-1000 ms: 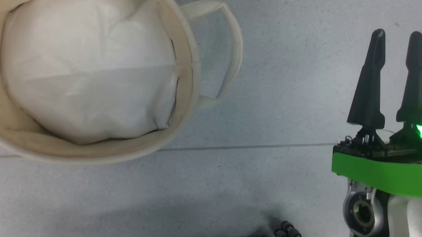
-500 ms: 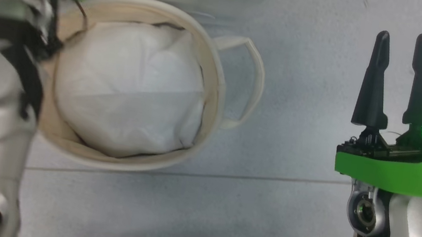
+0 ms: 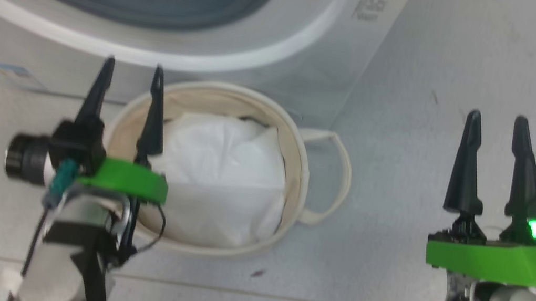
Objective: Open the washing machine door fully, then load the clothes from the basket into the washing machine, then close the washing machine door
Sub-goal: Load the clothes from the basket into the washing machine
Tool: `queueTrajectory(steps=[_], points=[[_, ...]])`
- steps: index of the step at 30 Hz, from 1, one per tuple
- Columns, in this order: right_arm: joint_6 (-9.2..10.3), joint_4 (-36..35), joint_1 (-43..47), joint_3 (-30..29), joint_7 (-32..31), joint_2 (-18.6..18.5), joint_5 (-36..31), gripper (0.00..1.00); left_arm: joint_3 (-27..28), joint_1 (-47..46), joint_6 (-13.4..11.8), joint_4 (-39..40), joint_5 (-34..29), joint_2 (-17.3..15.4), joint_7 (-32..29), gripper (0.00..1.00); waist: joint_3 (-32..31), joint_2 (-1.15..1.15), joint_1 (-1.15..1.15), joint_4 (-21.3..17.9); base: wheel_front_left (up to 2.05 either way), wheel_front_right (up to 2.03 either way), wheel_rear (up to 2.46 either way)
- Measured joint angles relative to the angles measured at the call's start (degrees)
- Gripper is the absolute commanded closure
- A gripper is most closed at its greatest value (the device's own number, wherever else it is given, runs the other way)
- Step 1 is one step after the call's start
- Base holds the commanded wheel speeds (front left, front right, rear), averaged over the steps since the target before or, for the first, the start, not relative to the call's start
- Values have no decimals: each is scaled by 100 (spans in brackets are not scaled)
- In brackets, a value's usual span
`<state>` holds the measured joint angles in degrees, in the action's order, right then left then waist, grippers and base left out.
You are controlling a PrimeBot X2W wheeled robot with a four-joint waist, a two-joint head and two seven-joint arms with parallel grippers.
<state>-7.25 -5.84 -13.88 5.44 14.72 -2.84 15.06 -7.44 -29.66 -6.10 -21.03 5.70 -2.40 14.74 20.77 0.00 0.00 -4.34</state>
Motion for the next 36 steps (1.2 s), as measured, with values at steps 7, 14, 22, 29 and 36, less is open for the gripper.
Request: queueTrajectory(steps=[7, 14, 22, 29, 36], points=[[0, 136, 681, -170, 0, 2, 121, 0, -399, 979, 114, 319, 164, 16, 0, 0, -801, 0, 0, 245, 0, 0, 0], [0, 156, 893, -234, 0, 5, 119, 0, -491, 1404, 109, 379, 315, 14, 0, 0, -1120, 0, 0, 455, 0, 0, 0], [0, 152, 893, -214, 0, 5, 120, 0, -704, 1406, 100, 419, 486, 13, 0, 0, -1134, 0, 0, 497, 0, 0, 0], [0, 153, 893, -198, 0, 5, 169, 0, -679, 1404, 76, 419, 490, 13, 0, 0, -1112, 0, 0, 432, 0, 0, 0], [0, 126, 874, -182, 0, 5, 170, 0, -664, 1310, 92, 149, 789, 13, 0, 0, -918, 0, 0, 343, 0, 0, 0]])
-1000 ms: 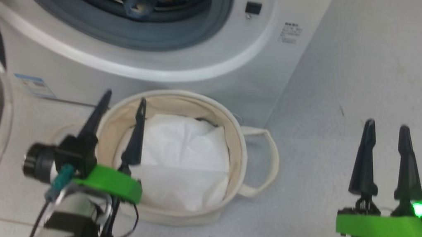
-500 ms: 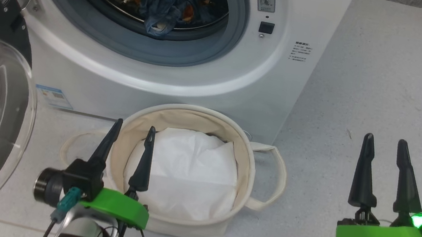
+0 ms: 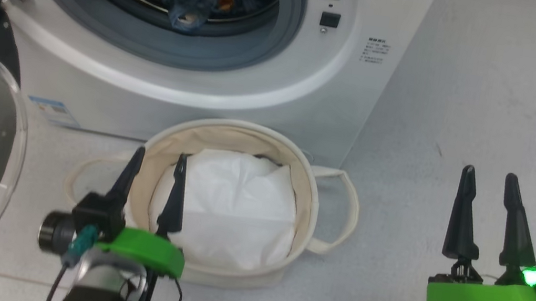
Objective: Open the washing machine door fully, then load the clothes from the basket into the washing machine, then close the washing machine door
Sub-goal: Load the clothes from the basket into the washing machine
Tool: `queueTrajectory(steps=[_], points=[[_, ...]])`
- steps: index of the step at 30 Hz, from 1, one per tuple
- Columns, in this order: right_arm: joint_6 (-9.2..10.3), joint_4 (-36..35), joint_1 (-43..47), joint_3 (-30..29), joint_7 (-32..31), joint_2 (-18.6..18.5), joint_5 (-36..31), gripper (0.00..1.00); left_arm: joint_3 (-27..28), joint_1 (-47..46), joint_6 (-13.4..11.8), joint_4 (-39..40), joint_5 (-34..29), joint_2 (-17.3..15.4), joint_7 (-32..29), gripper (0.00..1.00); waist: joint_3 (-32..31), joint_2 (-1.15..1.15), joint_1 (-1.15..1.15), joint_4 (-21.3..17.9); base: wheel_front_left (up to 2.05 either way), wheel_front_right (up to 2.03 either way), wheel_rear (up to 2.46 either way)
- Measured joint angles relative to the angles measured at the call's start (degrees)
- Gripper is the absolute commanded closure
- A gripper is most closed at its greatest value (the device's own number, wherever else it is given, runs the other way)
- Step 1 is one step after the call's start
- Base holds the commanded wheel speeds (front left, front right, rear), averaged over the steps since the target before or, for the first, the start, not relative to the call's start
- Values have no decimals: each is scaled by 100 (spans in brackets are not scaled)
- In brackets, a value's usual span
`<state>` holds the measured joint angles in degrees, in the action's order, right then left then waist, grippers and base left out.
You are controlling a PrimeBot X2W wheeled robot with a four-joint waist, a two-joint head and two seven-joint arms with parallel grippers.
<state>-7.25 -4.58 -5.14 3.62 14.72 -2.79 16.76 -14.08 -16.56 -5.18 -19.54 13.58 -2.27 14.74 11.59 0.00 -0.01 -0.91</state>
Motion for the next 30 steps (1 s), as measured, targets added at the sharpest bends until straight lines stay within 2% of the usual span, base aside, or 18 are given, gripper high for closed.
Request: queueTrajectory(steps=[6, 11, 14, 21, 26, 30], points=[[0, -104, -143, 11, 0, 0, 7, 0, 58, -861, 22, -316, -104, 12, 0, 0, 463, 0, 0, -75, 0, 0, 0], [0, -193, -518, 77, 0, -1, 36, 0, 369, -1897, 126, -879, -180, -15, 0, 0, 1030, 0, 0, -165, 0, 0, 0], [0, -219, -806, 83, 0, -1, 102, 0, 485, -2854, 226, -1644, -207, -111, 0, 0, 1536, 0, 0, -262, 0, 0, 0], [0, -250, -1259, 92, 0, -2, 201, 0, 624, -4693, 223, -3121, -301, -377, 0, 0, 2345, 0, 1, -453, 0, 0, 0], [0, -257, -1474, 219, 0, -2, 318, 0, 635, -5564, 154, -4113, -425, -614, 0, 0, 2723, 1, 2, -683, 0, 0, 0], [0, -257, -1482, 269, 0, -2, 417, 0, 576, -6062, 94, -4608, -538, -700, 0, 0, 2928, 0, 2, -870, 0, 0, 0]])
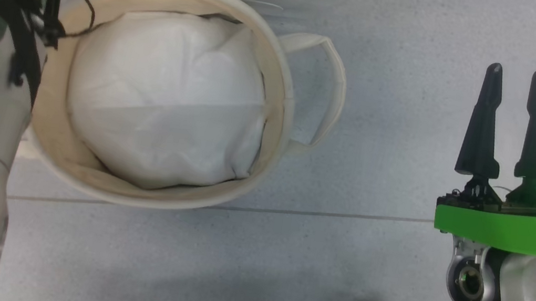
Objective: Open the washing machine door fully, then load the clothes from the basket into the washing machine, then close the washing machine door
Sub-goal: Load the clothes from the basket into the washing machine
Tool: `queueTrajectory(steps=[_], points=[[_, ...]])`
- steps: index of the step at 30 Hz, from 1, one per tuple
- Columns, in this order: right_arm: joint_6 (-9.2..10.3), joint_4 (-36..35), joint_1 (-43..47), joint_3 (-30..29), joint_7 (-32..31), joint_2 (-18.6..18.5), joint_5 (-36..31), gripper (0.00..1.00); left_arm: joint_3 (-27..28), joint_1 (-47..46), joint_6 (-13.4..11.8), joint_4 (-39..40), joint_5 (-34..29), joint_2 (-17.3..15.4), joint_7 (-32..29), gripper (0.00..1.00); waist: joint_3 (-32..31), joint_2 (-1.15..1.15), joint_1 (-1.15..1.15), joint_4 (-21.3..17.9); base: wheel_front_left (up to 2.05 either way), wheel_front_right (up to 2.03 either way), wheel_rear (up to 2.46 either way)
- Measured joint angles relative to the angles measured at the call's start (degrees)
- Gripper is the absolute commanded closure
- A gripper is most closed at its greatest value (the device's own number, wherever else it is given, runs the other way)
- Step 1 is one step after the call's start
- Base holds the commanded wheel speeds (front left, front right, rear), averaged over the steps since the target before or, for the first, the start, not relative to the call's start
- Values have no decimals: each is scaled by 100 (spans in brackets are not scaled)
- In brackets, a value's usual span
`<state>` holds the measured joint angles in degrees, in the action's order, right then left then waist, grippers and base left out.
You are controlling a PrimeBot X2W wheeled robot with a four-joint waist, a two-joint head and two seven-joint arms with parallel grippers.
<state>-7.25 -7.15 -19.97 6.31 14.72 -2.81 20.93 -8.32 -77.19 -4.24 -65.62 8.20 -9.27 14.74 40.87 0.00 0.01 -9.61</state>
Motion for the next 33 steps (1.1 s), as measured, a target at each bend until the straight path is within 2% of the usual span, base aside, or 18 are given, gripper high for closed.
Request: queueTrajectory(steps=[8, 9, 10, 23, 33], points=[[0, -24, -131, 24, 0, 0, 34, 0, -169, -550, -253, -625, -158, -51, 0, 0, 205, 0, -1, -174, 0, 0, 0], [0, -25, -135, 26, 0, 0, 34, 0, -183, -593, -281, -656, -158, -58, -1, 6, 216, 0, -1, -182, 0, 0, 0], [0, -27, -135, 26, 0, 0, 34, 0, -186, -647, -285, -701, -157, -62, -2, 100, 229, 0, -1, -187, 0, 0, 0], [0, -41, -136, 89, 0, 0, 59, 0, -372, -1024, -536, -836, -256, -192, -2, 100, 227, 0, -1, -214, 0, 0, 0], [0, 1, -108, 152, 0, 0, 59, 0, -588, -1049, -579, -896, -333, -264, -112, 100, 101, 0, -1, -196, 0, 0, 0]])
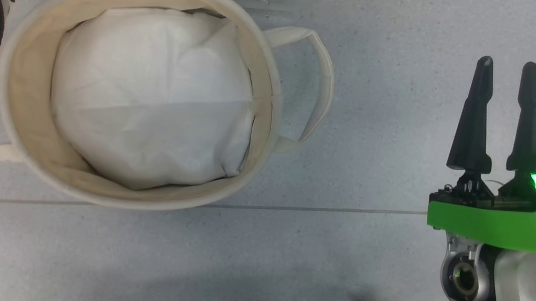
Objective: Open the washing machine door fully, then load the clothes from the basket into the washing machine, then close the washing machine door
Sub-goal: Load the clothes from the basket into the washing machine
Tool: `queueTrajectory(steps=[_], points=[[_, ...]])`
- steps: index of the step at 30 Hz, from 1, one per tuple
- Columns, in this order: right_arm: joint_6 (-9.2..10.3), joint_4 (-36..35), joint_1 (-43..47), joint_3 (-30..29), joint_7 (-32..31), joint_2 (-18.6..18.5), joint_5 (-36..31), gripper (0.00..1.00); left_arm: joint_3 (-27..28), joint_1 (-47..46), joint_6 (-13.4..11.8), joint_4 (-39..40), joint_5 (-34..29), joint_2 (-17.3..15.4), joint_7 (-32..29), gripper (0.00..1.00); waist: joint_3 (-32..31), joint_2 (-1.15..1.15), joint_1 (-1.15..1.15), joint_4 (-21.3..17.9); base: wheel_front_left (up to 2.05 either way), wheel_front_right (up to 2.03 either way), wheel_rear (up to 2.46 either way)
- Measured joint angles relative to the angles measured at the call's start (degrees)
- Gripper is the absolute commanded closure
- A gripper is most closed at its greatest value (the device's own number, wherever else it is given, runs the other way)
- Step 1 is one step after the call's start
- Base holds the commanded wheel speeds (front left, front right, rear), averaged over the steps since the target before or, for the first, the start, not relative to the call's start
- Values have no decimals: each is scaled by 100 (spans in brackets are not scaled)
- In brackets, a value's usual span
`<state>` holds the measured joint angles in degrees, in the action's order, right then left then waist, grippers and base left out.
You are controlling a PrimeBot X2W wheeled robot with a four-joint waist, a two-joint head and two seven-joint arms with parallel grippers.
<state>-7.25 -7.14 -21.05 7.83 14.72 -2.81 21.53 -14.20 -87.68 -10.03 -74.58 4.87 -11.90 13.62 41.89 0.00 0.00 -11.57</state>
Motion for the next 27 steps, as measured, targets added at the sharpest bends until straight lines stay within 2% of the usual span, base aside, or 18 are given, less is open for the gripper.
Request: queueTrajectory(steps=[2, 3, 4, 12, 22, 27], points=[[0, 0, -1, 12, 0, 0, -1, 0, -51, 34, 21, -7, -23, 3, -24, 100, -30, 0, 0, 17, 0, 0, 0], [0, 0, -1, 18, 0, 0, -1, 0, -64, 51, 74, -10, -23, 11, -43, 55, -45, 0, 0, 27, 0, 0, 0], [0, 0, -1, 29, 0, 0, -1, 0, -79, 69, 96, -15, -23, 22, -48, 0, -58, 0, 0, 36, 0, 0, 0], [0, 9, -1, 45, 0, 0, -1, 0, -177, 73, 85, -30, -22, 52, -151, 0, -78, 0, 0, 31, 0, 0, 0], [0, 14, -2, 37, 0, 0, 24, 0, -381, 57, 96, -55, -24, 47, -926, 0, -40, 0, 0, -25, 0, 0, 0], [0, 14, -6, 43, 0, 0, 25, 0, -558, -31, -58, -65, -171, 7, -1265, 0, -39, 0, 0, -42, 0, 0, 0]])
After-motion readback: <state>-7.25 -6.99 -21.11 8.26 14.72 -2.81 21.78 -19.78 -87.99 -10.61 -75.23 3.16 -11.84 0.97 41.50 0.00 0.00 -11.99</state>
